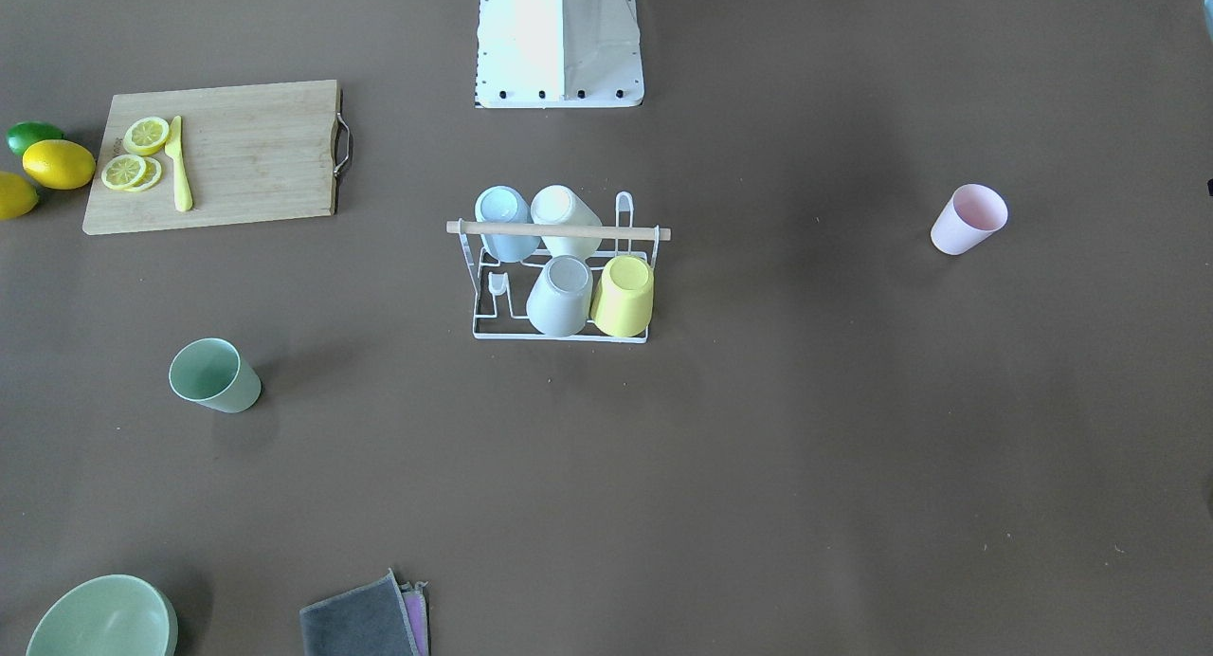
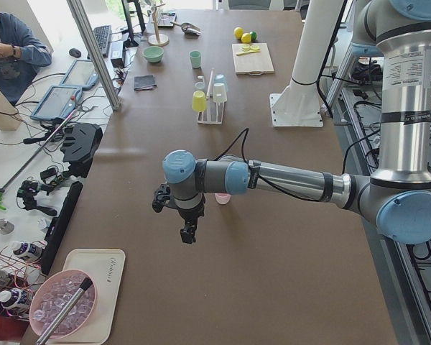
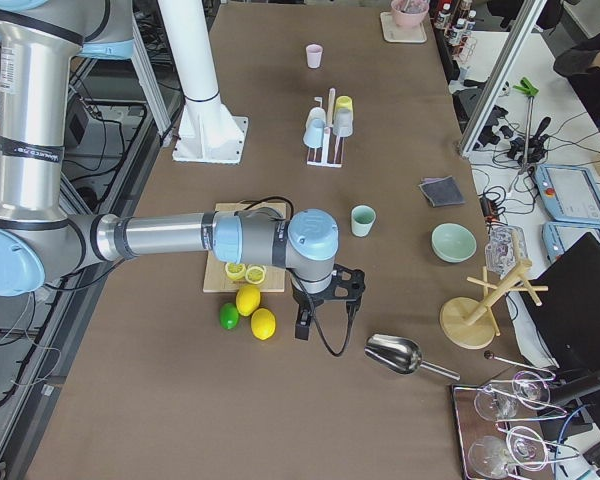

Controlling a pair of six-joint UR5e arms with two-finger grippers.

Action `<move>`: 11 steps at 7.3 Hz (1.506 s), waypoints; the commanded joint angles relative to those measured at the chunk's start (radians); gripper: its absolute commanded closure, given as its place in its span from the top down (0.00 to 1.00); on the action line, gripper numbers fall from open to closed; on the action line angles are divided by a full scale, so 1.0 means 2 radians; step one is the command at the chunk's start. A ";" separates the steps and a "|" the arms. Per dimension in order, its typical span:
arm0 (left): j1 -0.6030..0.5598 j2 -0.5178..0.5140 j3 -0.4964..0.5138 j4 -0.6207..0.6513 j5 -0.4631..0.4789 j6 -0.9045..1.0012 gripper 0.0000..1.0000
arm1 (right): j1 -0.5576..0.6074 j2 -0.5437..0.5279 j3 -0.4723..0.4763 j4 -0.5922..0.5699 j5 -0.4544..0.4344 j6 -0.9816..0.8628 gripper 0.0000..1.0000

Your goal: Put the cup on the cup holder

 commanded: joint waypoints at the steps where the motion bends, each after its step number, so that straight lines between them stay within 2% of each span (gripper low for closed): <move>1: 0.000 0.000 -0.001 0.000 0.000 0.000 0.99 | -0.044 0.001 0.047 0.001 0.004 0.061 1.00; 2: 0.001 -0.001 -0.002 0.000 0.000 0.000 0.99 | -0.070 0.002 0.067 0.001 0.010 0.086 1.00; 4: 0.002 -0.003 -0.008 0.003 0.003 0.001 0.99 | -0.110 0.031 0.076 0.001 0.014 0.137 1.00; 6: 0.026 -0.058 0.003 0.013 0.075 0.001 0.99 | -0.148 0.072 0.076 0.001 0.015 0.186 1.00; 7: 0.050 -0.085 0.006 0.034 0.091 0.002 0.99 | -0.172 0.097 0.076 0.001 0.011 0.218 1.00; 9: 0.082 -0.133 0.047 0.099 0.111 0.002 0.99 | -0.212 0.134 0.067 -0.005 0.002 0.237 1.00; 10: 0.101 -0.159 0.061 0.147 0.110 0.002 0.99 | -0.223 0.153 0.050 -0.008 -0.002 0.237 1.00; 11: 0.129 -0.183 0.071 0.194 0.111 0.002 0.99 | -0.226 0.188 0.012 -0.008 -0.001 0.230 1.00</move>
